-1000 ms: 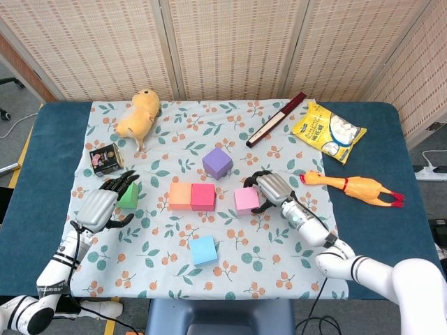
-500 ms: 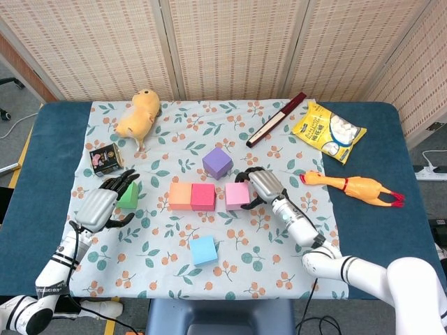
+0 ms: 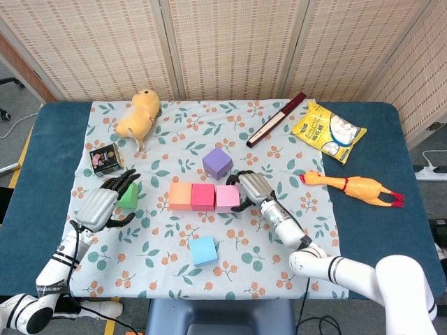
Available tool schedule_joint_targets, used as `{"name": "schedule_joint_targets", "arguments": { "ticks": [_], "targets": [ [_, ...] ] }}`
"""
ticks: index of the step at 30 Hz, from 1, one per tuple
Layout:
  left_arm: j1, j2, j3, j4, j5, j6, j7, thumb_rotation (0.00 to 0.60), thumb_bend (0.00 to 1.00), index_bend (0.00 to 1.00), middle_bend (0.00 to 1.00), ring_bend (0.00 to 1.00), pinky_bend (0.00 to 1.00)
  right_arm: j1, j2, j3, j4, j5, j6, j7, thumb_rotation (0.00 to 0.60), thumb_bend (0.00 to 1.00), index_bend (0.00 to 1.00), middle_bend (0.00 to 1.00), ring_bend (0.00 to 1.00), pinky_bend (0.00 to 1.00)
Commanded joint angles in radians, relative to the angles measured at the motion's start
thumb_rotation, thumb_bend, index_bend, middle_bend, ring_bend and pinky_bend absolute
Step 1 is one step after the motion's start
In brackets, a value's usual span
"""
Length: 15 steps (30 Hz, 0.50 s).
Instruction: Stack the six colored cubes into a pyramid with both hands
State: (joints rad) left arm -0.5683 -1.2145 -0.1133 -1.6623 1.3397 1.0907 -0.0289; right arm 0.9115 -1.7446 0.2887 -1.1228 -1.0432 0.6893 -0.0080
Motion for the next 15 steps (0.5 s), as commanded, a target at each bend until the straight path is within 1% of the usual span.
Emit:
{"name": "schedule_joint_targets", "arguments": {
  "ticks": [1,15],
  "targets": [
    [0.002,0.000,-0.001,0.003,0.002,-0.001,-0.005,0.600,0.34,0.00,0.00,0.13,0.16,0.004,-0.004,0.002,0.005,0.009,-0.001,-0.005,0.600,0.06,0.42,0.43,0.21,0.19],
    [0.000,-0.007,-0.007,0.013,0.008,-0.010,-0.009,0.600,0.33,0.00,0.00,0.13,0.16,0.024,-0.028,0.004,0.044,0.026,-0.010,-0.023,0.600,0.06,0.42,0.43,0.21,0.19]
  ]
}}
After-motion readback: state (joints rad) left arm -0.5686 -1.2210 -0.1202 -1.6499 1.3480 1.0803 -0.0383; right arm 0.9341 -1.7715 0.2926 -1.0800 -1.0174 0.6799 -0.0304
